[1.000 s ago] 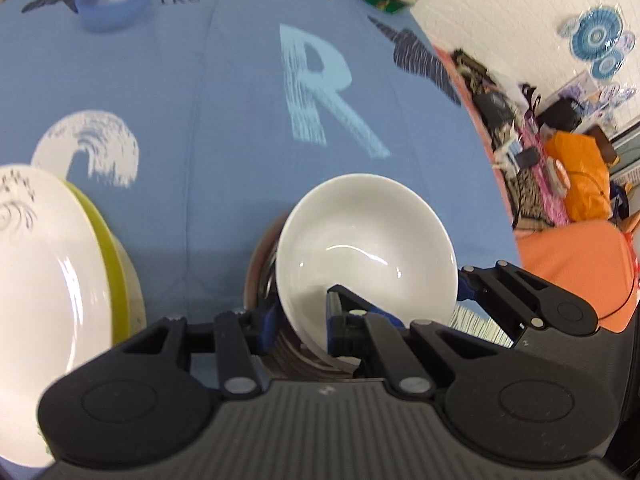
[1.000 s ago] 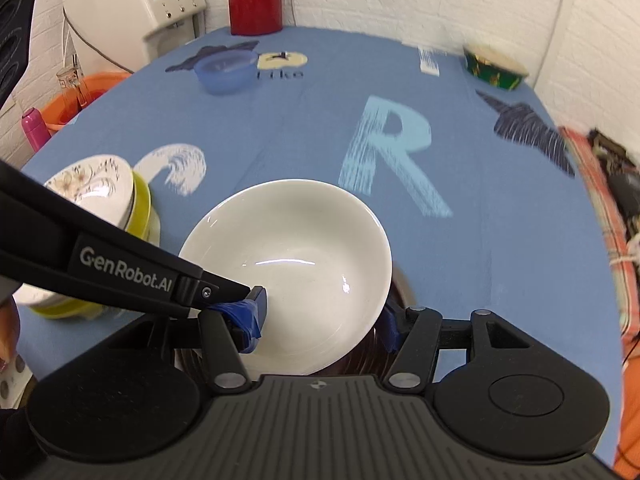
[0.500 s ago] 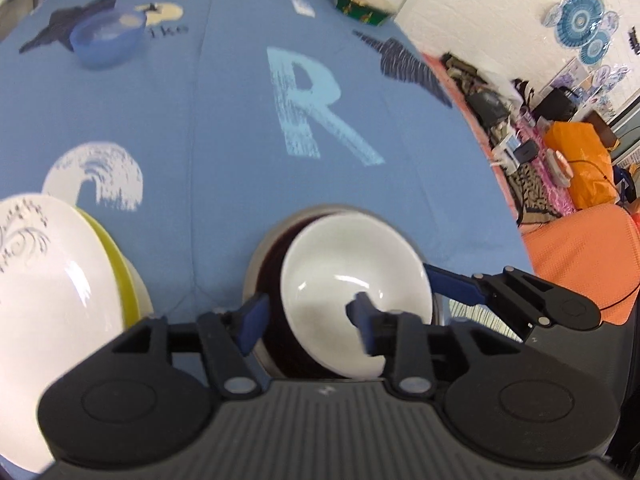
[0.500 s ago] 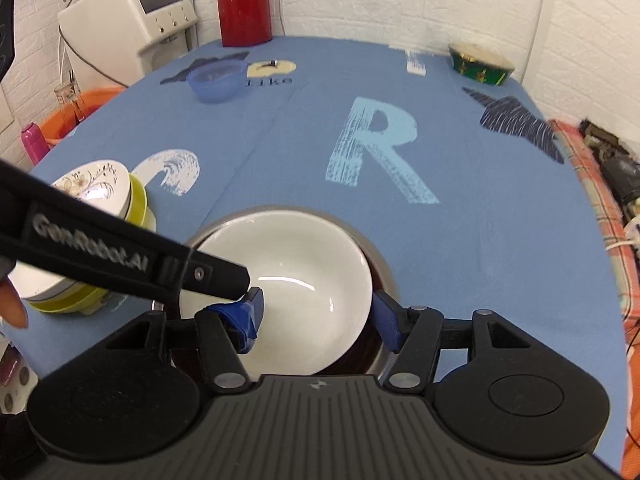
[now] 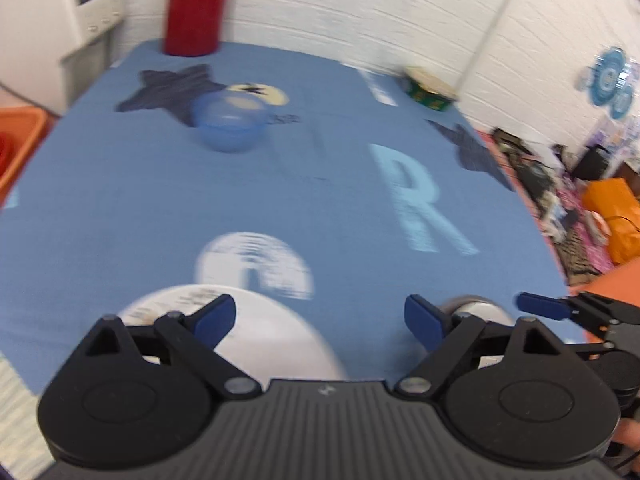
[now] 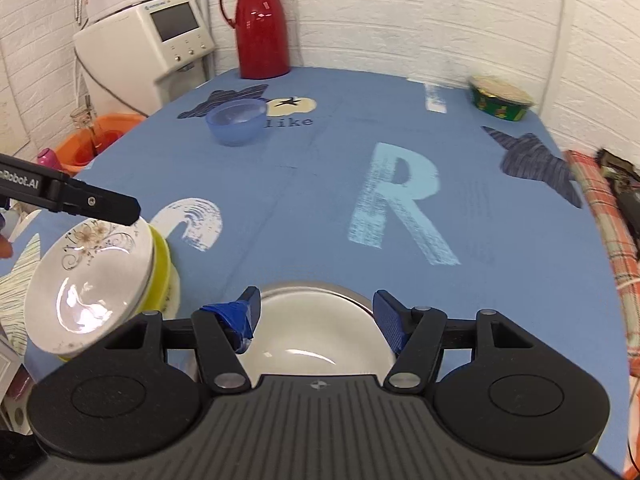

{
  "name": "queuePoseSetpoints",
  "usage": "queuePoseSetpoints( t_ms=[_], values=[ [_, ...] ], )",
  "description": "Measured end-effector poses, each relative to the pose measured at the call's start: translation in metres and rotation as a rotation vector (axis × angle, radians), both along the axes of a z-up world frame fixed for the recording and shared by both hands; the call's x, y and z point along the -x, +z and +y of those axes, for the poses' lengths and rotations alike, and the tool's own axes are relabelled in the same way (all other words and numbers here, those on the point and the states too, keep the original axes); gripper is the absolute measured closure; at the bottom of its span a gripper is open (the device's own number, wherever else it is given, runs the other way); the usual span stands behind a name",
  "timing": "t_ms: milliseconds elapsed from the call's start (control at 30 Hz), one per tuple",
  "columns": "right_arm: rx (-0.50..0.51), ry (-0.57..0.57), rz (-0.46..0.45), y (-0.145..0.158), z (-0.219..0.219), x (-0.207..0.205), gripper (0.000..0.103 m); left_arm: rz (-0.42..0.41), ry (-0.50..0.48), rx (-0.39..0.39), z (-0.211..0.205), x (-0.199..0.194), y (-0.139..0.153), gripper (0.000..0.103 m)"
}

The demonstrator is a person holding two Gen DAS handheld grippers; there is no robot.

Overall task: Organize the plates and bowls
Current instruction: 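Move the left tool to the clear blue plastic bowl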

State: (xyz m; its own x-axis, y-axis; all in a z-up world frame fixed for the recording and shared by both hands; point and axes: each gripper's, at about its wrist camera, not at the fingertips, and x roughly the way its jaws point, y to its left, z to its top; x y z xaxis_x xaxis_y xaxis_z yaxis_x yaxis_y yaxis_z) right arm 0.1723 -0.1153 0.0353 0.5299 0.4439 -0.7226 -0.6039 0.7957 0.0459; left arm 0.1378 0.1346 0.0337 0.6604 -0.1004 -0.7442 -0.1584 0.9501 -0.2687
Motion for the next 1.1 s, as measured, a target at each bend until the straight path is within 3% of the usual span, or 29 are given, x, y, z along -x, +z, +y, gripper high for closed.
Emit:
queuePoseSetpoints(
  t_ms=[233, 433, 600, 767, 1100],
  values=[
    [0.000, 0.105, 0.038, -0.006, 0.061, -0.028, 0.054, 0.058, 0.163, 0.016, 0.085, -0.011, -0.023, 0.016],
    [-0.041, 0.150, 0.055, 0.007, 0.124, -0.083, 0.054, 0.011, 0.219, 0.040, 0.127, -0.069, -0.010, 0.016],
    [-0.064, 0.118, 0.048, 0.009, 0.179, -0.148, 0.053, -0.020, 0.233, 0.053, 0.149, -0.146, -0.002, 0.015],
    [-0.002, 0.122, 0.083, -0.019, 0.218, -0.196, 0.053, 0.031, 0.240, 0.067, 0.162, -0.205, -0.024, 0.015],
    [0.011, 0.139, 0.124, -0.051, 0.248, -0.229, 0.053, 0.085, 0.223, 0.017, 0.157, -0.253, -0.058, 0.018]
  ],
)
